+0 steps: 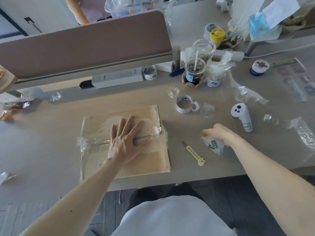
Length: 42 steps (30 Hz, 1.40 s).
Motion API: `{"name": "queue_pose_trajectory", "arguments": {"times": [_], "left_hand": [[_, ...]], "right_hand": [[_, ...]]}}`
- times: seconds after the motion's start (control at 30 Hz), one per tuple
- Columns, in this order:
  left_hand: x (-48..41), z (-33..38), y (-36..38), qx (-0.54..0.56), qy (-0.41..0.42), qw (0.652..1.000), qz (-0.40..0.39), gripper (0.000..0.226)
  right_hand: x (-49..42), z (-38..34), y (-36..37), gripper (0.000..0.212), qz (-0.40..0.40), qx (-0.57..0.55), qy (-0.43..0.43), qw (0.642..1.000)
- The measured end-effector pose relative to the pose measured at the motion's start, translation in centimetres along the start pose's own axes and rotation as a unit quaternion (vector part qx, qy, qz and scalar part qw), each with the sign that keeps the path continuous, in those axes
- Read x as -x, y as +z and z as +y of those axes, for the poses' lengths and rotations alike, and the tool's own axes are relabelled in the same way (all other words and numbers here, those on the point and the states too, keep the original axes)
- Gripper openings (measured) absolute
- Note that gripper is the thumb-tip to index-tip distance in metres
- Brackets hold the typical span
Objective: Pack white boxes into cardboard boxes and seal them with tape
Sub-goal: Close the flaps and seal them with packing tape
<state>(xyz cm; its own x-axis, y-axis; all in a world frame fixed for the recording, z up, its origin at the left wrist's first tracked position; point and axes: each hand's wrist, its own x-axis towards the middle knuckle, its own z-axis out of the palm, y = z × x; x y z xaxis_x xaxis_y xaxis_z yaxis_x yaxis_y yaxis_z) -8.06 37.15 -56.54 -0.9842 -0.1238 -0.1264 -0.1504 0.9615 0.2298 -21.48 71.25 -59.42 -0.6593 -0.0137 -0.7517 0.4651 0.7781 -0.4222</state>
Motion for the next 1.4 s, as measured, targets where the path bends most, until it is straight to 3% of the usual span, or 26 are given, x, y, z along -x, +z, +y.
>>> {"name": "queue_pose_trajectory", "arguments": {"times": [0.17,0.27,0.37,0.4,0.47,0.5,0.53,0.63,0.77,0.87,0.93,1.0,1.1,1.23,1.4], "left_hand": [[0.1,-0.3,0.1,0.006,-0.001,1.000,0.001,0.083],[-0.4,1.1,-0.5,0.099,-0.028,0.994,0.040,0.071],[-1.0,3.9,-2.5,0.229,-0.058,0.971,0.037,0.072],[-1.2,4.6,-3.4,0.332,-0.067,0.941,0.001,0.075],[-1.9,5.6,-5.3,0.568,-0.104,0.805,-0.135,0.082],[-2.2,5.6,-6.1,0.640,-0.115,0.732,-0.202,0.082],[-2.3,5.4,-6.7,0.679,-0.116,0.683,-0.245,0.076],[-2.0,3.6,-7.7,0.716,-0.077,0.629,-0.292,0.053],[-0.5,0.7,-8.3,0.748,-0.064,0.626,-0.209,0.026],[0.3,-1.7,-8.8,0.709,-0.096,0.693,-0.095,0.019],[0.8,-3.8,-9.0,0.659,-0.132,0.739,-0.042,0.018],[1.3,-6.3,-9.3,0.622,-0.164,0.766,-0.008,0.018],[1.8,-10.2,-9.9,0.580,-0.194,0.791,0.036,0.020],[2.9,-16.3,-9.8,0.531,-0.240,0.809,0.075,0.025],[4.8,-21.5,-6.4,0.522,-0.289,0.801,0.052,0.027]], "right_hand": [[4.1,-2.6,-1.6,0.034,0.012,-0.040,-0.104,0.994],[8.4,-5.2,-3.4,0.022,-0.013,-0.060,-0.191,0.980],[12.0,-7.9,-4.0,0.027,-0.083,-0.082,-0.263,0.958],[13.0,-8.8,-3.8,0.030,-0.100,-0.085,-0.282,0.950],[14.6,-10.9,-3.2,0.033,-0.126,-0.085,-0.317,0.936],[15.3,-11.9,-2.7,0.034,-0.140,-0.085,-0.330,0.930],[15.9,-12.9,-2.3,0.035,-0.155,-0.086,-0.339,0.924],[16.8,-15.2,-0.6,0.039,-0.191,-0.073,-0.354,0.913],[16.5,-17.5,1.9,0.041,-0.195,-0.048,-0.356,0.913],[16.0,-19.0,3.8,0.043,-0.199,-0.001,-0.350,0.915],[15.6,-20.0,5.7,0.055,-0.185,0.052,-0.344,0.919],[15.1,-21.5,7.7,0.063,-0.137,0.106,-0.351,0.920],[14.0,-23.3,10.7,0.048,-0.019,0.203,-0.377,0.903],[14.7,-25.5,14.3,0.059,0.066,0.279,-0.379,0.880],[13.7,-27.4,17.8,0.065,0.008,0.254,-0.401,0.880]]}}
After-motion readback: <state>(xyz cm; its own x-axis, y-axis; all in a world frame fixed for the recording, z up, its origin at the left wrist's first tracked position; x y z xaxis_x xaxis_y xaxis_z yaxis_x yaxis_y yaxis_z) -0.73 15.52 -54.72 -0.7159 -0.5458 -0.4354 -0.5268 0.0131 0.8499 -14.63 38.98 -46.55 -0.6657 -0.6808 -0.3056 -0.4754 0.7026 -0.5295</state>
